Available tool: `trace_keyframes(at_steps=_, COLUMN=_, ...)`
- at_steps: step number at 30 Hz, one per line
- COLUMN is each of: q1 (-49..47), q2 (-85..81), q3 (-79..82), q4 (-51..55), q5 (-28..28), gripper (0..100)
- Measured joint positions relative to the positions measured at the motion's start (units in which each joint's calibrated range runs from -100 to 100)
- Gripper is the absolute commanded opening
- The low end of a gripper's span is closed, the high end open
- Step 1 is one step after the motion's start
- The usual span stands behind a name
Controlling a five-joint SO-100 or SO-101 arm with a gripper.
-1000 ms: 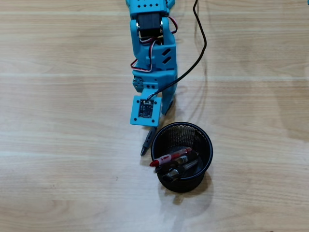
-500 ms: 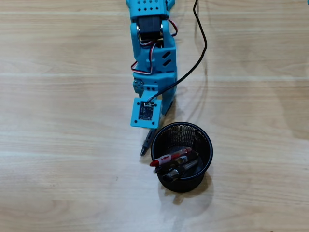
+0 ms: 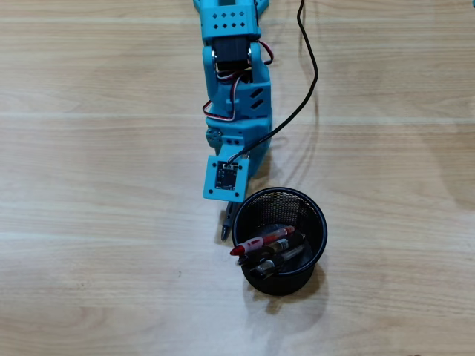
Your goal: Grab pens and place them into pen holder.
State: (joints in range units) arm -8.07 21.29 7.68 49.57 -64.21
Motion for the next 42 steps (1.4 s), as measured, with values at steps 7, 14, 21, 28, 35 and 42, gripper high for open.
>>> trace_keyframes(at_steps=7, q1=0.81, q2=1.02, q3=-0.18, q4=-0.52, q5=-0.05, gripper=2)
trace_keyframes(at_steps=14, q1=2.17, q2=1.02, q3=-0.18, q4=-0.43, q5=-0.05, gripper=2)
trace_keyframes(at_steps=21, q1=5.77, q2=-0.51, q3=0.0, q4=0.0, q5=0.0, gripper=2)
trace_keyframes(at_steps=28, q1=6.95, q2=-12.13, q3=0.0, q4=0.0, q5=0.0, gripper=2)
trace_keyframes(at_steps=35, q1=6.95, q2=-24.77, q3=0.0, q4=0.0, q5=0.0, gripper=2)
trace_keyframes(at_steps=42, q1=4.42, q2=-33.42, q3=0.0, q4=0.0, q5=0.0, gripper=2)
